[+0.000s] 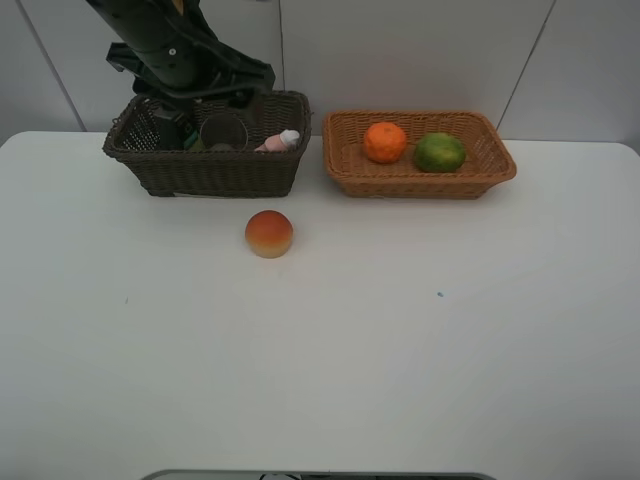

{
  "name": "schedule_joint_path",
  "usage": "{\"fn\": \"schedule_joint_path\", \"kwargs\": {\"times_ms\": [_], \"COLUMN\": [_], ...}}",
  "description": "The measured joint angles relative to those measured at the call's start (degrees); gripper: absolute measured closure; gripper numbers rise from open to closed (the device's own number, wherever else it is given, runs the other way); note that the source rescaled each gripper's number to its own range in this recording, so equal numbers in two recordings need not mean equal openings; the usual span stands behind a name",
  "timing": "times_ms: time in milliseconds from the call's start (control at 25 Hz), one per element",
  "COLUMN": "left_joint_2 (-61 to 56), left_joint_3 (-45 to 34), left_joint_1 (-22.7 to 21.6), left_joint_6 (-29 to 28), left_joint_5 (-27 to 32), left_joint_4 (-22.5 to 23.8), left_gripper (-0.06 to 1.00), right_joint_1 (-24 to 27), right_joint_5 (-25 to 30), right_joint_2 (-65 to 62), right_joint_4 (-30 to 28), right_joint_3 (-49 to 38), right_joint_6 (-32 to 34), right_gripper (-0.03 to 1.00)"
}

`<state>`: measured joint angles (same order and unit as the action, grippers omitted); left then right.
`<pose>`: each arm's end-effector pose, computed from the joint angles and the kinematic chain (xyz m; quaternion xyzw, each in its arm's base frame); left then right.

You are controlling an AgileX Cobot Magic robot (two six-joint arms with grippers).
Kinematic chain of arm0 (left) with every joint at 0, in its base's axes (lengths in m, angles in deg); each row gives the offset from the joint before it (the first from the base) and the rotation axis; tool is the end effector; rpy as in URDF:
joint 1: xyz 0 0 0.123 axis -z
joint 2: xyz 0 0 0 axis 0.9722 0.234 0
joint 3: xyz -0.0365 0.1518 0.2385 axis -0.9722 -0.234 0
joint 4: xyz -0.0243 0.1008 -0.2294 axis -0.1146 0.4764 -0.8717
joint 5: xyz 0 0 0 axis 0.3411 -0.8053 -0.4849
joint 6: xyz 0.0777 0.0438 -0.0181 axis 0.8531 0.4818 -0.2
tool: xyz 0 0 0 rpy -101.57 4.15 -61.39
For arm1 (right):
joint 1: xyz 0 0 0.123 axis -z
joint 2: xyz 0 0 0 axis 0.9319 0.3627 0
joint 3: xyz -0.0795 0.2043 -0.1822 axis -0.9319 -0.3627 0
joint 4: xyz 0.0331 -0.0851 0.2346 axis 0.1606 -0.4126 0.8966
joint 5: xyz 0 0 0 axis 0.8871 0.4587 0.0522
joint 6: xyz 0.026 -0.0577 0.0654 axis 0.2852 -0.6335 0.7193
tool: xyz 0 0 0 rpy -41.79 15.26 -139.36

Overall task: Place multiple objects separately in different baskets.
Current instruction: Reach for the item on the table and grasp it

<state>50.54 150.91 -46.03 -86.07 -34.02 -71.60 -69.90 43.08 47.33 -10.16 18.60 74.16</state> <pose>0.3317 -0.1833 0.2587 0.1256 0.9484 -0.0584 0.2851 -0.0079 -0.0049 0.2828 0.0085 0.8472 -0.0144 0.5311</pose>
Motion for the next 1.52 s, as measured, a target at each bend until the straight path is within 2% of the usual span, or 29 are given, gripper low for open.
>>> {"fn": "schedule_joint_path", "kwargs": {"times_ms": [240,600,800,1120,1280,1520], "left_joint_2": [-0.50,1.78,5.63,10.07,10.69,13.33], "left_joint_3": [-1.21,-6.13,-6.62,-6.75,-6.75,-6.75], "left_joint_1": [4.35,6.83,8.37,8.49,8.49,8.32], "left_joint_6": [-14.29,-24.42,-24.57,-22.90,-20.38,-18.57], "left_joint_5": [4.39,4.80,2.35,-2.82,-6.33,-7.17], "left_joint_4": [0.85,1.55,1.61,1.84,2.02,2.29], "left_gripper": [-0.04,-0.04,-0.04,-0.05,-0.05,-0.05], "right_joint_1": [0.00,0.00,0.00,0.00,0.00,0.00], "right_joint_5": [0.00,0.00,0.00,0.00,0.00,0.00], "right_joint_2": [0.00,0.00,0.00,0.00,0.00,0.00], "right_joint_4": [0.00,0.00,0.00,0.00,0.00,0.00], "right_joint_3": [0.00,0.00,0.00,0.00,0.00,0.00], "right_joint_6": [0.00,0.00,0.00,0.00,0.00,0.00], "right_gripper": [0.09,0.09,0.09,0.09,0.09,0.09]}}
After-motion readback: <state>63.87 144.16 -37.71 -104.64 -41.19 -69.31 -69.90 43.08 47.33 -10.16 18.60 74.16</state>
